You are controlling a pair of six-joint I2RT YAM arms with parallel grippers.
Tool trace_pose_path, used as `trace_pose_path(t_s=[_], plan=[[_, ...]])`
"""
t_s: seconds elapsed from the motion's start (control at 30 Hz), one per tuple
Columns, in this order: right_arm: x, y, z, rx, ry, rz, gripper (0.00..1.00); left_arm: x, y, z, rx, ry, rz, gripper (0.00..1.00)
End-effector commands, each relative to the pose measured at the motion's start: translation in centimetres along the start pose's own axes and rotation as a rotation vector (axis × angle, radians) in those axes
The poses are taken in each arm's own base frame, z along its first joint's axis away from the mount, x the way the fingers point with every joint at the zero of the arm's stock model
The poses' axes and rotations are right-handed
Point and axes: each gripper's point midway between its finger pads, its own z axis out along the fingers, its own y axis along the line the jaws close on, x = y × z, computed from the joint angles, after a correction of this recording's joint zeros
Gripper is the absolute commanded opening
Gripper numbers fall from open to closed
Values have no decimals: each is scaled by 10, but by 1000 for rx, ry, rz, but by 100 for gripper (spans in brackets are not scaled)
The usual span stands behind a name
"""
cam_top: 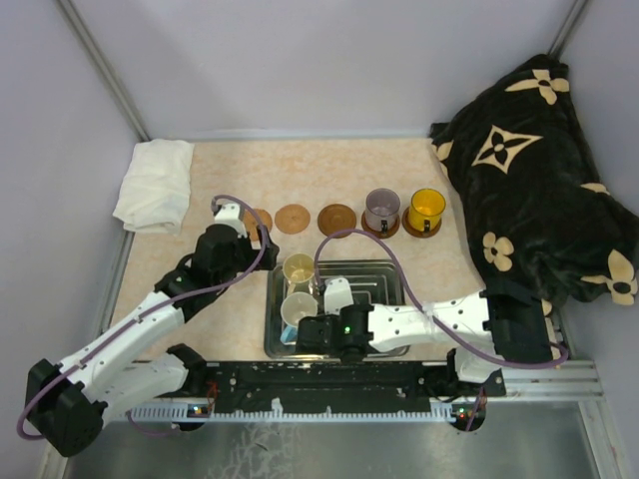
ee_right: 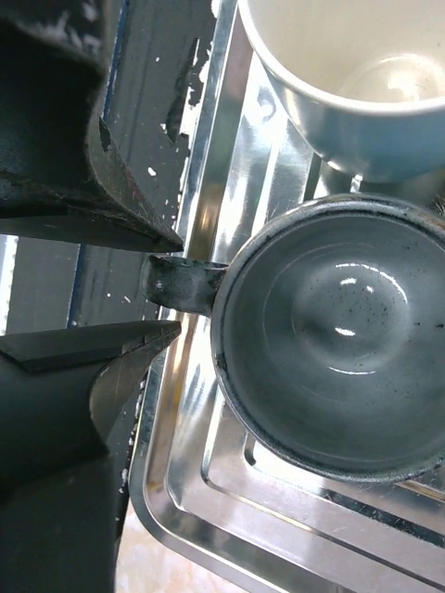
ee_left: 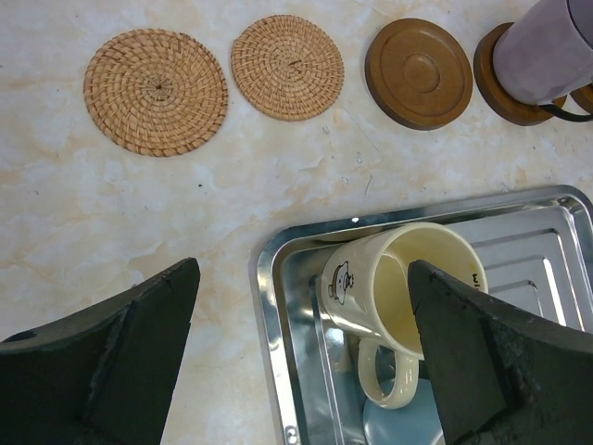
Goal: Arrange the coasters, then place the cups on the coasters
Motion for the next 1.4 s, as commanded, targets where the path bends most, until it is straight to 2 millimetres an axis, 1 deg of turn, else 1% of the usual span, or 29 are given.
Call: trace_pose_path(t_s=[0.0,0.23,0.4,0.47,0.53,0.63,0.7,0.77,0.87,0.97,1.1,1.2,1.27,1.37], plan=[[-13,-6,0,2,-41,81,36,0,1,-1,3,-3,9,100],[-16,-16,8,7,-35,111,33,7,4,0,-11,15,3,100],[-17,-14,13,6,-28,93,32,6,4,0,-11,13,-5,100],[-18,-12,14,9,-28,80,31,6,4,0,-12,12,-7,100],[-18,-11,16,13,-24,66,26,7,4,1,-15,13,-8,100],[-18,-11,17,28,-18,51,12,8,5,1,-18,13,-9,99],[-17,-13,18,47,-12,48,0,9,5,1,-19,15,-9,100],[-17,-16,17,68,-13,50,0,9,5,1,-19,15,-10,100],[-23,-25,12,100,-39,68,0,9,6,2,-19,12,-8,100],[-37,-35,2,125,-95,99,0,8,5,2,-15,9,-5,100],[-66,-49,-15,162,-207,140,0,7,5,3,-17,6,2,100],[-87,-53,-26,180,-275,160,0,7,4,5,-17,5,1,100],[-100,-59,-29,198,-315,166,0,7,3,7,-13,4,3,100],[-113,-66,-26,210,-345,180,0,5,2,9,-13,5,7,100]])
